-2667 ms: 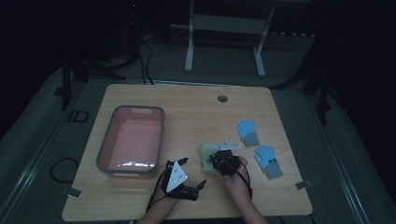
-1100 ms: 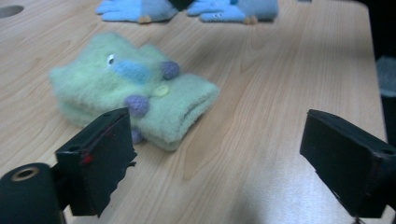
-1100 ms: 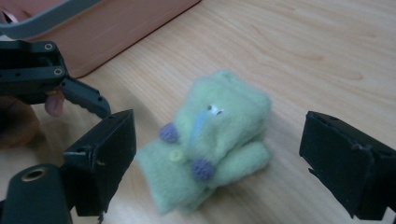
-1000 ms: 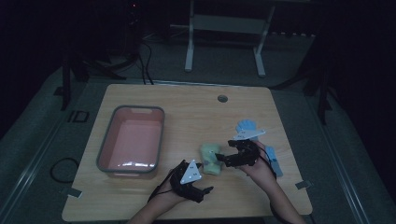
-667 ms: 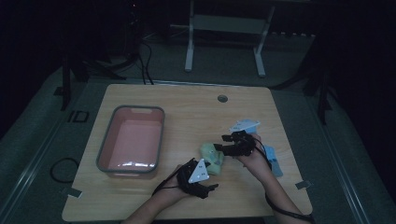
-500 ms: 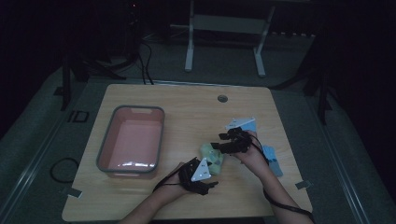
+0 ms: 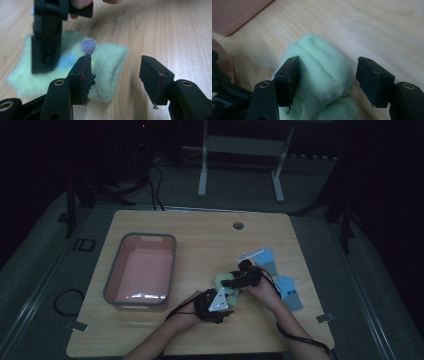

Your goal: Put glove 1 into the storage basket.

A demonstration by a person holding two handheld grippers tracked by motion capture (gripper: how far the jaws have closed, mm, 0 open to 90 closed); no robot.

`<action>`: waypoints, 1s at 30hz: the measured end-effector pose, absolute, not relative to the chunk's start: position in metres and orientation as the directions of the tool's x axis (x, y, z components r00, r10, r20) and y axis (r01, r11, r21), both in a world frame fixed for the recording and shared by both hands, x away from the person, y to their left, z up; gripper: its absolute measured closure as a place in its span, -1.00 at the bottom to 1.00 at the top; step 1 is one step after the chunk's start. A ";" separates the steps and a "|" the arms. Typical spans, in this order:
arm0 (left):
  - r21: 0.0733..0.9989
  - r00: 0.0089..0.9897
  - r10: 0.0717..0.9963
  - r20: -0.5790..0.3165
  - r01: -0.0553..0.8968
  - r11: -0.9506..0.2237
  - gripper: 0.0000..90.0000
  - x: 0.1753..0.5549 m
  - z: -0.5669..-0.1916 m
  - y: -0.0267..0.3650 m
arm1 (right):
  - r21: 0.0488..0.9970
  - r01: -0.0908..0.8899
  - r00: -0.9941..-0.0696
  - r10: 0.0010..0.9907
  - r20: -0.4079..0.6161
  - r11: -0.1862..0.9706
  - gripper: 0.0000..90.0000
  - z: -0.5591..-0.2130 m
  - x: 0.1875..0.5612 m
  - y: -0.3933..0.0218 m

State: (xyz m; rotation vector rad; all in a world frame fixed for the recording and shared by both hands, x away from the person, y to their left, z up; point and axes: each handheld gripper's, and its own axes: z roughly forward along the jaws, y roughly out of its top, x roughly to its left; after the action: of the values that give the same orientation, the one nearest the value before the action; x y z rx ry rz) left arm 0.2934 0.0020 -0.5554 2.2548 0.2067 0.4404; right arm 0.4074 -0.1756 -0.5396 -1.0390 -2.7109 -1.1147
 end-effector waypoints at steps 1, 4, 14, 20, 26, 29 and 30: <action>0.744 0.924 0.282 0.260 -0.005 -0.668 -0.01 0.292 -0.556 0.001 | 0.601 0.604 -0.774 0.565 0.285 0.524 -0.14 -0.542 0.408 -0.175; 0.722 0.913 0.281 0.297 -0.022 -0.692 0.07 0.291 -0.558 0.000 | 0.580 0.639 -0.755 0.557 0.346 0.505 0.00 -0.547 0.410 -0.175; 0.669 0.857 0.309 0.413 -0.055 -0.741 0.49 0.293 -0.564 -0.004 | 0.568 0.652 -0.746 0.558 0.363 0.502 0.33 -0.546 0.409 -0.173; 0.682 0.873 0.330 0.358 -0.003 -0.731 0.68 0.296 -0.552 -0.002 | 0.580 0.659 -0.737 0.568 0.367 0.479 0.54 -0.539 0.407 -0.174; 0.679 0.875 0.334 0.350 0.009 -0.734 0.69 0.297 -0.538 0.003 | 0.592 0.665 -0.731 0.560 0.390 0.455 0.58 -0.525 0.406 -0.172; 0.670 0.873 0.330 0.360 0.004 -0.742 0.69 0.297 -0.527 0.005 | 0.606 0.651 -0.741 0.556 0.376 0.458 0.58 -0.515 0.405 -0.168; 0.667 0.871 0.329 0.364 0.003 -0.745 0.69 0.297 -0.524 0.006 | 0.610 0.648 -0.742 0.556 0.374 0.455 0.58 -0.512 0.405 -0.168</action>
State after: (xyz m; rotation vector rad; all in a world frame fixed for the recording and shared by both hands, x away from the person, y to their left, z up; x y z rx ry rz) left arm 0.2969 0.0063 -0.5235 2.3468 0.2383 0.6142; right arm 0.4046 -0.1675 -0.5118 -1.0706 -2.5755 -1.1609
